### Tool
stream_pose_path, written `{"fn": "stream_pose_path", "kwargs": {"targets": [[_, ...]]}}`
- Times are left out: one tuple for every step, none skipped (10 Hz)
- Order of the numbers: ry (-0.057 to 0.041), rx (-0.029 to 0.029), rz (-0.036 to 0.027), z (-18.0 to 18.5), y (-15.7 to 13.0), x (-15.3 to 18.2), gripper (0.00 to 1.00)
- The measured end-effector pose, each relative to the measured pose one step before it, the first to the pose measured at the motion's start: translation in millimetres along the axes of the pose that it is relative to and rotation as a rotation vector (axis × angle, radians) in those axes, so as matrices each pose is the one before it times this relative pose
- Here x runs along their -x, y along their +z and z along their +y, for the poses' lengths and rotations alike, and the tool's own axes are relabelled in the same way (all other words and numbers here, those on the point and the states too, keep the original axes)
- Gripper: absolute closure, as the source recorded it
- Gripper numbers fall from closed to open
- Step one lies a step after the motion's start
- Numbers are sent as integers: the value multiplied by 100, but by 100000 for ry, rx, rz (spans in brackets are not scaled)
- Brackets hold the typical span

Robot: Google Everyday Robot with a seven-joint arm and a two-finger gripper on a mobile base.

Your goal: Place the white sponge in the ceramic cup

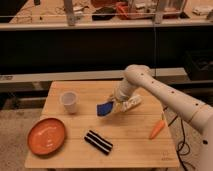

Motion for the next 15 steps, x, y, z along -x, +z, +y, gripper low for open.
{"fn": "stream_pose_path", "kwargs": {"targets": [[-873,-77,1079,-357,-265,853,100],[-567,-258,788,-337,-276,694,100],[-420,-291,996,-509,-88,731,100],[-830,-685,1448,-631,159,1063,100],[-131,-1113,1451,-692,-170,799,100],[-259,-893,989,-694,-213,936,100],[-517,-421,933,-541,-197,665,100],[-113,-517,1023,-467,-337,264,100],[-141,-261,588,-357,-263,152,100],[-1178,74,231,-664,48,811,100],[-1121,35,136,-625,168,937,100],[-1410,18,200,-800,78,1058,100],[-1544,217,592,-994,-26,1204,100],[-586,-169,361,-529,-113,277,100],[-593,74,399,-568,24,281,100]]}}
